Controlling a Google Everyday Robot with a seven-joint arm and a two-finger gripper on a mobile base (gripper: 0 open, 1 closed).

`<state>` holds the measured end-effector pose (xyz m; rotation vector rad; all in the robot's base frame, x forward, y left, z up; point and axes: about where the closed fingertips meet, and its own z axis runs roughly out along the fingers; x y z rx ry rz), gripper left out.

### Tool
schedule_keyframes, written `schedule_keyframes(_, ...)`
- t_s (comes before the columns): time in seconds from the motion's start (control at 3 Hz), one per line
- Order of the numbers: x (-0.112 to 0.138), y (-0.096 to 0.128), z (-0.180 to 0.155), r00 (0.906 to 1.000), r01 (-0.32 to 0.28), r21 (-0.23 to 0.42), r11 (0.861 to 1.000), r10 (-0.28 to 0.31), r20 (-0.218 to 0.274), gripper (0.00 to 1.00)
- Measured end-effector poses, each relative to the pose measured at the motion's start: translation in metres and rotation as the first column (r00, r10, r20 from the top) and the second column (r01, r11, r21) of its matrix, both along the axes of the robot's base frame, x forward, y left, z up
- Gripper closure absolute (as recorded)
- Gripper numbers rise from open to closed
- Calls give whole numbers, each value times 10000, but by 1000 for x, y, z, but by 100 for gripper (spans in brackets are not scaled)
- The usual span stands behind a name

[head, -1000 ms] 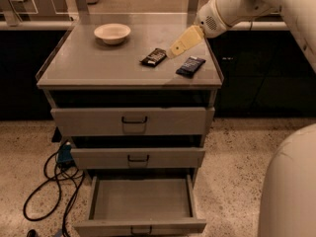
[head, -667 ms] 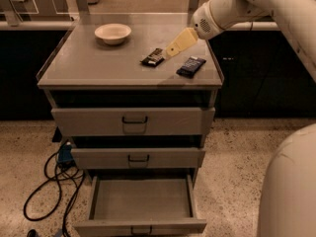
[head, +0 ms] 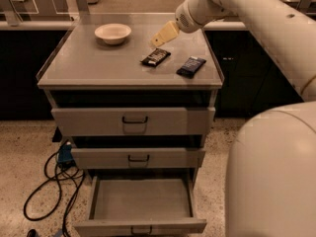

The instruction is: Place rxbar chocolate into bottom drawer

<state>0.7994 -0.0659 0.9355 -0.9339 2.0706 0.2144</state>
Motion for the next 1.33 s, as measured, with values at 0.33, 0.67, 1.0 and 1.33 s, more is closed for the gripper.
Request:
schedule_keyframes(0.33, 21, 11, -20, 9992, 263, -334, 9991, -273, -289, 0)
schedule_keyframes(0.67, 28, 24, -53, 9937, -441, -372, 9983, 400, -1051, 0)
schedule_keyframes(1.0, 24, 40, -86, 9682, -1779, -292, 9836, 1697, -1839, 0)
schedule_keyframes(1.33, 21, 48, -105, 9410, -2598, -189, 9655, 2487, -2296, 0)
